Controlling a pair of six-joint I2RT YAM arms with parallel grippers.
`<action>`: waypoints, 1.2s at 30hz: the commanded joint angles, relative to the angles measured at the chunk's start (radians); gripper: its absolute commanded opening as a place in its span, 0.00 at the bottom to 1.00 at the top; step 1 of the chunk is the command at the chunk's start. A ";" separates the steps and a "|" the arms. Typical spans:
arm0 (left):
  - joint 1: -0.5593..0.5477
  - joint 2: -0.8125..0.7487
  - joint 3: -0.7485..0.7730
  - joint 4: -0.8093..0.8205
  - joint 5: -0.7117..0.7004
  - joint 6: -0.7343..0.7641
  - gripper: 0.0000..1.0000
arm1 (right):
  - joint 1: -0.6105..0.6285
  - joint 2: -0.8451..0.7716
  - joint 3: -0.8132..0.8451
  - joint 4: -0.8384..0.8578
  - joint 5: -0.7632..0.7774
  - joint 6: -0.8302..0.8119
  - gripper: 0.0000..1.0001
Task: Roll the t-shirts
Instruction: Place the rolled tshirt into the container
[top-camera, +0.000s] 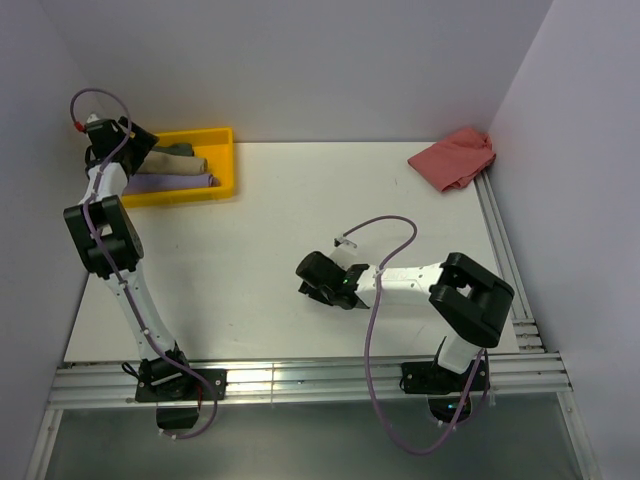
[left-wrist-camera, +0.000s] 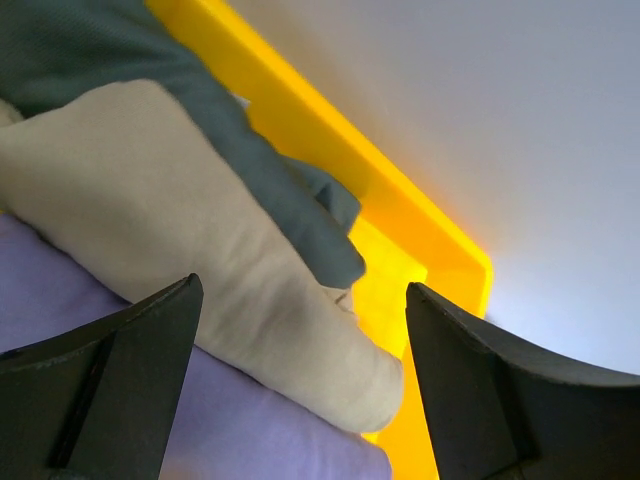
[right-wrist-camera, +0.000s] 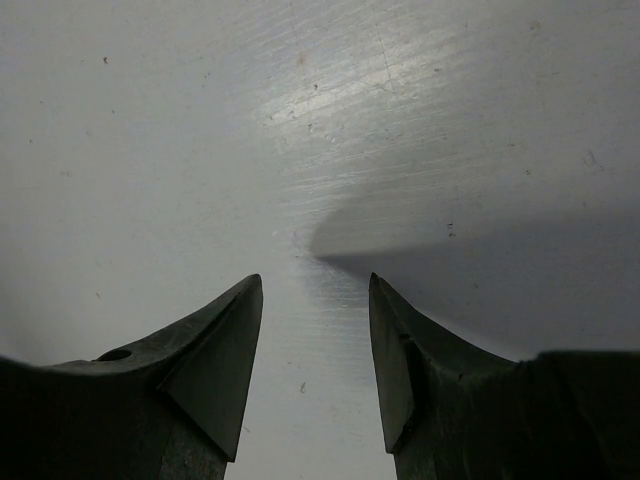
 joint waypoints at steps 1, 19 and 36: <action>-0.004 -0.129 0.003 0.030 0.069 0.091 0.88 | 0.006 -0.010 0.045 0.012 0.018 -0.015 0.54; -0.108 -0.865 -0.713 -0.122 0.486 0.642 0.93 | 0.004 -0.341 0.032 -0.092 0.213 -0.084 0.64; -0.279 -1.146 -0.941 -0.349 0.523 0.841 0.99 | 0.001 -0.619 -0.114 -0.131 0.331 -0.046 0.72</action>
